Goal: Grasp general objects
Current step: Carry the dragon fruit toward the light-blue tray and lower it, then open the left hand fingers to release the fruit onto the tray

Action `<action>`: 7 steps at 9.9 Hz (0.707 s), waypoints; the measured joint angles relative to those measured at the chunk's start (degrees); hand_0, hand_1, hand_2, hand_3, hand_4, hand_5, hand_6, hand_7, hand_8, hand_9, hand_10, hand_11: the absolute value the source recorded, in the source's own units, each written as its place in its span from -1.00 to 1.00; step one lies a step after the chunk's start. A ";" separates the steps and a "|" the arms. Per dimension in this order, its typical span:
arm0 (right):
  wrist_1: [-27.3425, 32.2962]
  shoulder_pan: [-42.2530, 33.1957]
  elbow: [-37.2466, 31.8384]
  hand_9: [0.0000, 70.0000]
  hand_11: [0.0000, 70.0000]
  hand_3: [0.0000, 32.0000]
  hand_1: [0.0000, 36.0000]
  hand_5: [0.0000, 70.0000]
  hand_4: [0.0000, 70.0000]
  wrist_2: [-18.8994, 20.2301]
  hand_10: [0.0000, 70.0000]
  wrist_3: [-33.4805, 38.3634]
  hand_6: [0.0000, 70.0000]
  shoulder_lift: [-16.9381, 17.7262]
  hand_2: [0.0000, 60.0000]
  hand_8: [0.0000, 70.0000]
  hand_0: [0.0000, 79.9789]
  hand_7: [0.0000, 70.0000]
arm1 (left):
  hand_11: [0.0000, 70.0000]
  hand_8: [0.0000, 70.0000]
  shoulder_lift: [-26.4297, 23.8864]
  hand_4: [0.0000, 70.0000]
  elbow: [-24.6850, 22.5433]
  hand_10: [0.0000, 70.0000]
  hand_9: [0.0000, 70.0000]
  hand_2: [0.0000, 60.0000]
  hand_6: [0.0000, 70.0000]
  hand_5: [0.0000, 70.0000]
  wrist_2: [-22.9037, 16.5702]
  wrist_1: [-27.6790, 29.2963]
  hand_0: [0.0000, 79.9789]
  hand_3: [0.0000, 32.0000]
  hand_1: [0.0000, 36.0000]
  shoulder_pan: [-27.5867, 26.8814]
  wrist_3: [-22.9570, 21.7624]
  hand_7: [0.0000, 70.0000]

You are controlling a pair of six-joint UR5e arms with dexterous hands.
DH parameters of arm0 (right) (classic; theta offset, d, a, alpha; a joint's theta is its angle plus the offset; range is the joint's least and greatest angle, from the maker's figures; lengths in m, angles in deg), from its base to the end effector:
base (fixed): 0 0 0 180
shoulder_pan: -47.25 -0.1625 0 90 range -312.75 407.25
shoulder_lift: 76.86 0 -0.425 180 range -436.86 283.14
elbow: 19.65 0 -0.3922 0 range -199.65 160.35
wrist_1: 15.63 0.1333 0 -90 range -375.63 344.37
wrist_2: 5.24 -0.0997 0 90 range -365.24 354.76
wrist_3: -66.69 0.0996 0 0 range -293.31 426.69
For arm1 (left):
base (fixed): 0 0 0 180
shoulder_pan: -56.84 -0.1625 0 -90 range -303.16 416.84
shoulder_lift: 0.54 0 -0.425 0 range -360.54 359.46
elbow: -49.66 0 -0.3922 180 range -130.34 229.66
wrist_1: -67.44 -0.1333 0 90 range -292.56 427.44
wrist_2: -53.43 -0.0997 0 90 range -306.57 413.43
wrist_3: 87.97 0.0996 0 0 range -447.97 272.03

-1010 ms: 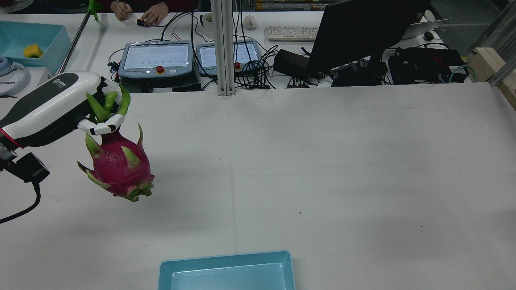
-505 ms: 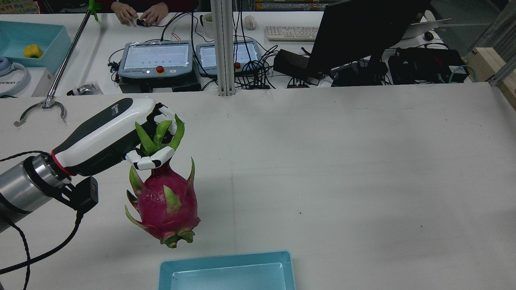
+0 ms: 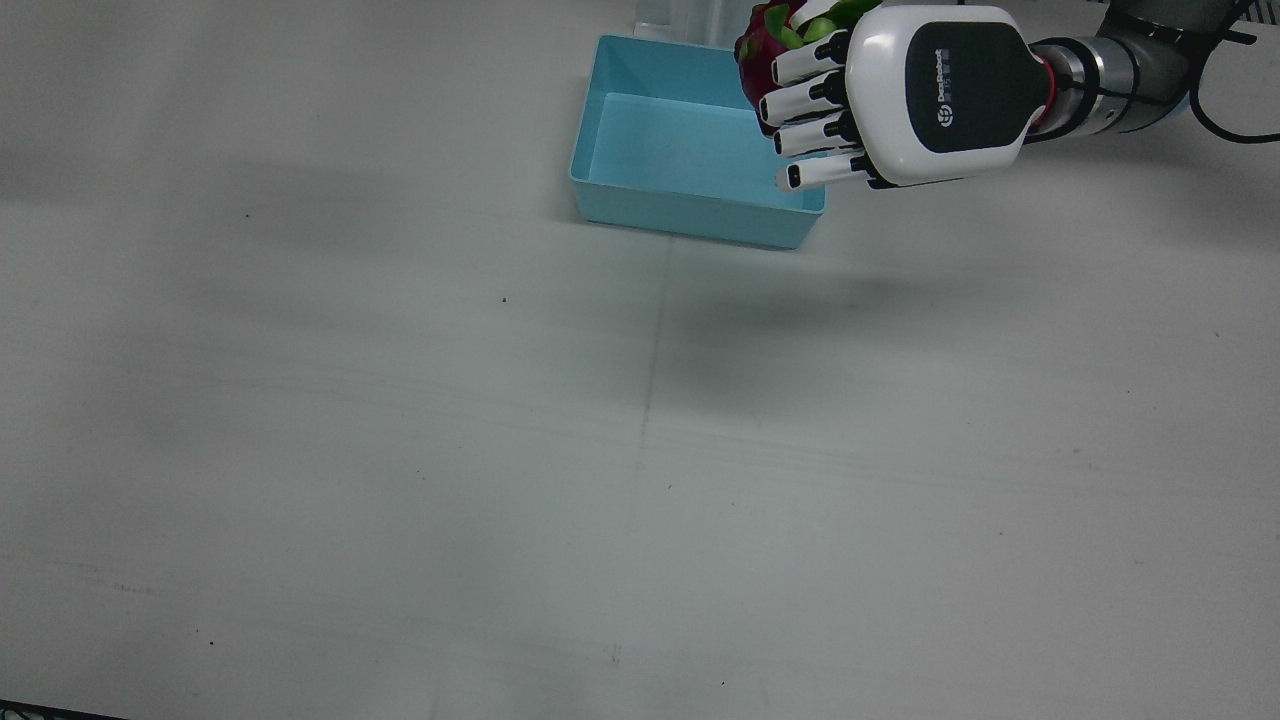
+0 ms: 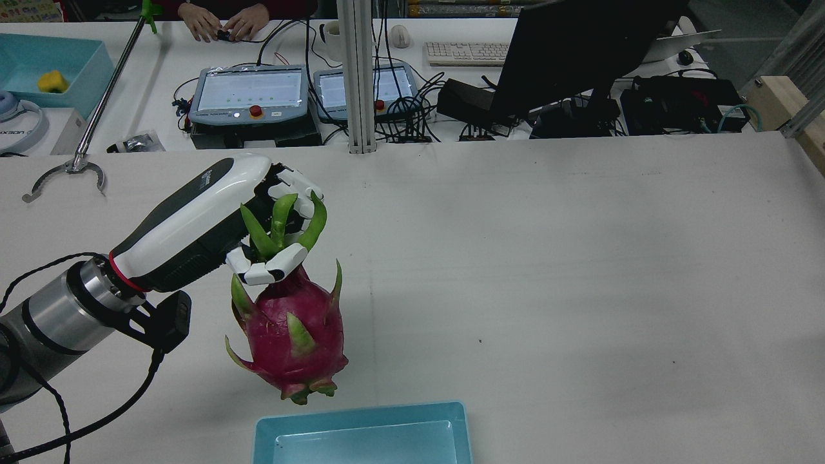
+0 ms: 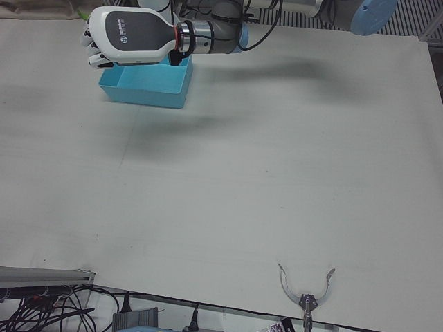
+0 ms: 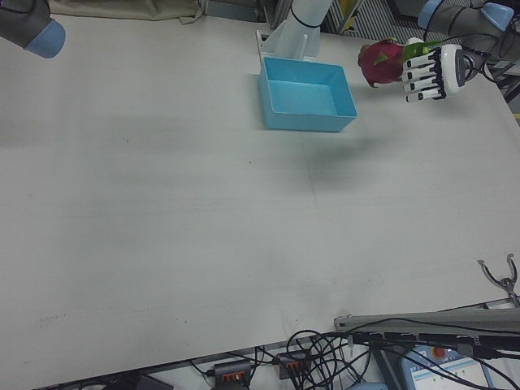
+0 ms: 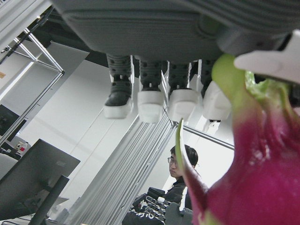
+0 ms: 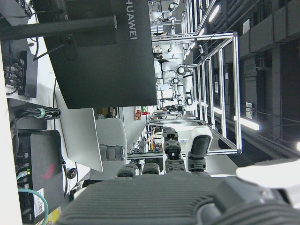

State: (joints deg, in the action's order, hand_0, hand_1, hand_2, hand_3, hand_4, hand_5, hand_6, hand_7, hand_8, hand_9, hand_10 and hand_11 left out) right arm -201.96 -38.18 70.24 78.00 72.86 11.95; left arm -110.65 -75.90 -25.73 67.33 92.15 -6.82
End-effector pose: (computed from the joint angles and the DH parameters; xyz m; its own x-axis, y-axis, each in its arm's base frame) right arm 0.1055 -0.5003 0.6883 -0.9942 -0.0473 -0.0963 0.1001 -0.0866 -0.9912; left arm 0.3241 -0.4159 0.2134 -0.7657 0.3572 -0.5349 0.5431 0.8045 -0.2403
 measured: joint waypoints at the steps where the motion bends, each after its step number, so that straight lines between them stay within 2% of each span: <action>1: 0.00 0.00 0.02 -1.00 -1.00 -1.00 -1.00 -1.00 -1.00 0.00 -1.00 -0.01 -1.00 0.01 -1.00 -1.00 -1.00 -1.00 | 1.00 1.00 -1.54 1.00 0.07 1.00 1.00 1.00 1.00 0.58 0.38 0.89 -0.64 -1.00 -1.00 -1.08 0.27 1.00; 3: 0.00 0.00 0.02 -1.00 -1.00 -1.00 -1.00 -1.00 -1.00 0.00 -1.00 -0.01 -1.00 0.03 -1.00 -1.00 -1.00 -1.00 | 1.00 1.00 -4.16 1.00 0.09 1.00 1.00 1.00 1.00 0.57 1.47 1.99 -0.64 -1.00 -1.00 -4.48 1.14 1.00; 6: 0.00 0.03 0.00 -1.00 -1.00 -1.00 -1.00 -1.00 -1.00 0.00 -1.00 -0.02 -1.00 0.02 -1.00 -1.00 -1.00 -1.00 | 1.00 1.00 -5.63 1.00 -0.08 1.00 1.00 1.00 1.00 0.56 2.01 3.02 -0.52 -1.00 -1.00 -7.87 2.59 1.00; 7: 0.00 0.03 -0.01 -1.00 -1.00 -1.00 -1.00 -1.00 -1.00 0.00 -1.00 0.00 -1.00 0.02 -1.00 -1.00 -1.00 -1.00 | 1.00 1.00 -6.16 1.00 -0.08 1.00 1.00 1.00 1.00 0.48 2.03 3.15 -0.44 -1.00 -1.00 -8.25 2.75 1.00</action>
State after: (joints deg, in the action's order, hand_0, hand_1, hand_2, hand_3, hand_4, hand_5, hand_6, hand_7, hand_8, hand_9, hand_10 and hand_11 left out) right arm -201.96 -38.15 70.23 78.00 72.87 11.98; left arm -116.82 -75.98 -23.70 70.48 83.90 -4.08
